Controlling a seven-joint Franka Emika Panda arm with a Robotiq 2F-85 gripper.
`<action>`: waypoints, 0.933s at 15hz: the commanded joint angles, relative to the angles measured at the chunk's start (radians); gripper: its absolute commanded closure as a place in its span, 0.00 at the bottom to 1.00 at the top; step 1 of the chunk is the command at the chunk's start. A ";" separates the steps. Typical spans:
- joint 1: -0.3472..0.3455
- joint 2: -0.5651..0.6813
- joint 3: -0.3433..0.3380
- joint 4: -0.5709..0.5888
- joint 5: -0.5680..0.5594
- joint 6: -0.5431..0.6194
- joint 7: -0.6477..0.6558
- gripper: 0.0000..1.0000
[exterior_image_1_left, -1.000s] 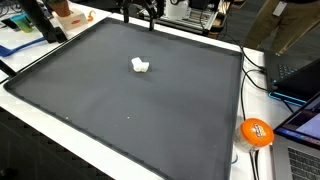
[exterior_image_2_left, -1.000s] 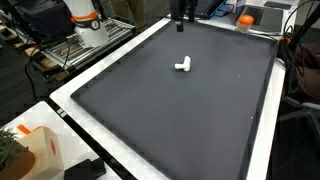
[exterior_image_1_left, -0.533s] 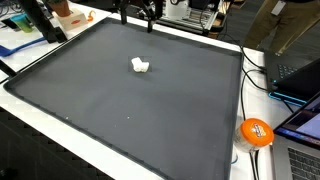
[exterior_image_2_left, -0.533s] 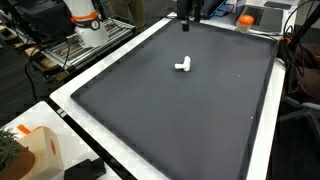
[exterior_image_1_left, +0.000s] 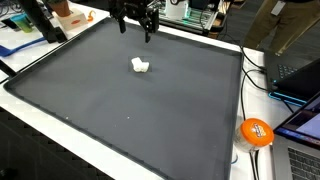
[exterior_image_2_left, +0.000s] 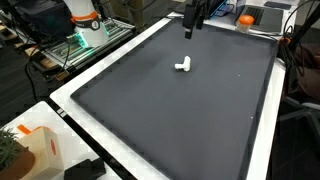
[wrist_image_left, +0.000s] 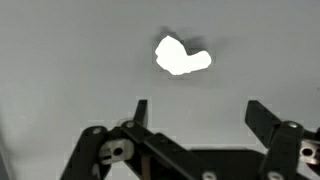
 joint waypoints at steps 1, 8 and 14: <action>0.024 0.092 -0.030 0.104 0.006 -0.085 0.010 0.00; 0.048 0.250 -0.064 0.292 0.004 -0.229 0.051 0.00; 0.048 0.354 -0.066 0.425 0.045 -0.276 0.041 0.00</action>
